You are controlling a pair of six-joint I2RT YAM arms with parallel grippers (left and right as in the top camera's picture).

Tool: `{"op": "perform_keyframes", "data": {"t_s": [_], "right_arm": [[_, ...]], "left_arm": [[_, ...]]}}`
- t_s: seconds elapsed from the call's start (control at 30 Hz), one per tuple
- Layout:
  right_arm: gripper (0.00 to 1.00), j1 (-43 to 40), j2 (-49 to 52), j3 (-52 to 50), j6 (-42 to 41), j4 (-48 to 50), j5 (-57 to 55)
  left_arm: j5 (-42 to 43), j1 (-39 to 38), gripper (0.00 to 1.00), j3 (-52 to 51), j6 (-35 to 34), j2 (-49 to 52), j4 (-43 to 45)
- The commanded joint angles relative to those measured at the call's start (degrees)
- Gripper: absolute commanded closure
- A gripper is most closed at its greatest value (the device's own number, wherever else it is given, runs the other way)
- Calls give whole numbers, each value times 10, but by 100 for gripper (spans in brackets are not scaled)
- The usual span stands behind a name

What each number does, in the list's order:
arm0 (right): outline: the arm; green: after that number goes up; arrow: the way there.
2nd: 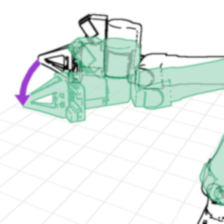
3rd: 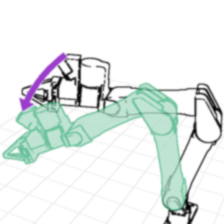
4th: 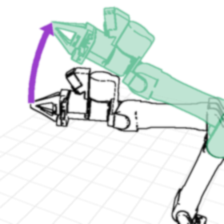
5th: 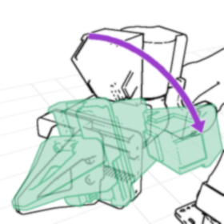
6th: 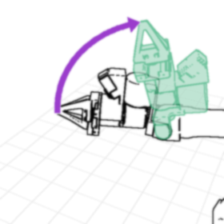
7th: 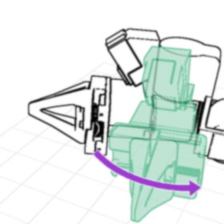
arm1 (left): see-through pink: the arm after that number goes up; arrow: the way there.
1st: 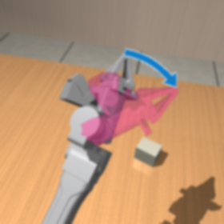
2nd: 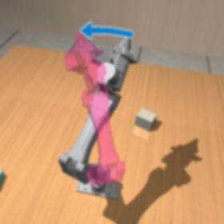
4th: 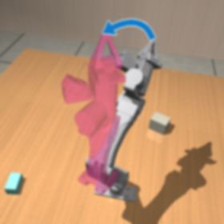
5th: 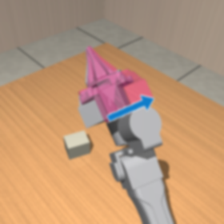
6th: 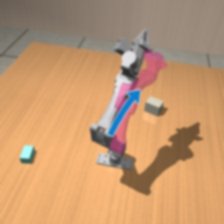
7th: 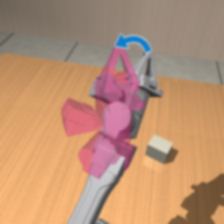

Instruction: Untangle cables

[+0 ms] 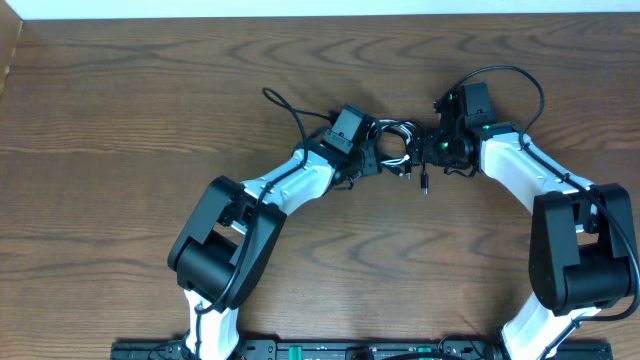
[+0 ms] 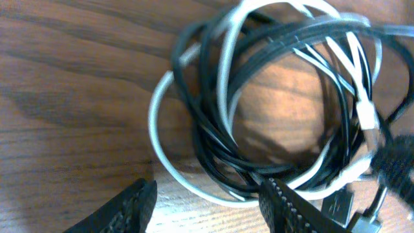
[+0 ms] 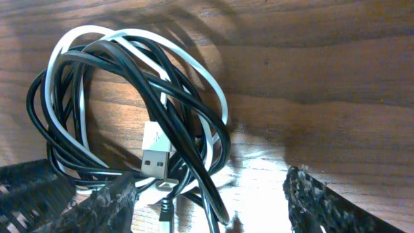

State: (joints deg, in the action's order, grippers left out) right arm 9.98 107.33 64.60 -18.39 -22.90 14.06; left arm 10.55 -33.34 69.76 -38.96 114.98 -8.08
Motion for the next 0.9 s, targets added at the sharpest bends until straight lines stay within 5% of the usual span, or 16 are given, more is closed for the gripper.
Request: {"op": "perform_keyframes", "data": {"t_s": [0.0, 0.23, 0.37, 0.47, 0.5, 0.57, 0.73, 0.87], "right_arm": [[29, -1, 3, 2, 9, 0, -5], [29, -1, 3, 2, 9, 0, -4], [28, 2, 3, 2, 9, -1, -5], [28, 2, 3, 2, 9, -3, -4], [28, 2, 3, 2, 9, -5, -4], [28, 2, 3, 2, 9, -5, -4], [28, 2, 3, 2, 9, -7, -4], [29, 2, 3, 2, 9, -9, -4]], "left_arm": [[-28, 8, 44, -2, -91, 12, -6], [-56, -4, 45, -2, -175, 39, -4], [-52, -11, 69, -2, -195, 67, -4], [-53, -11, 78, -2, -194, 75, -4], [-53, -9, 89, -2, -193, 75, -4], [-53, -7, 92, -2, -191, 75, -2], [-47, -2, 93, -1, -143, 69, 3], [-22, 2, 92, -1, -22, 37, 22]]}}
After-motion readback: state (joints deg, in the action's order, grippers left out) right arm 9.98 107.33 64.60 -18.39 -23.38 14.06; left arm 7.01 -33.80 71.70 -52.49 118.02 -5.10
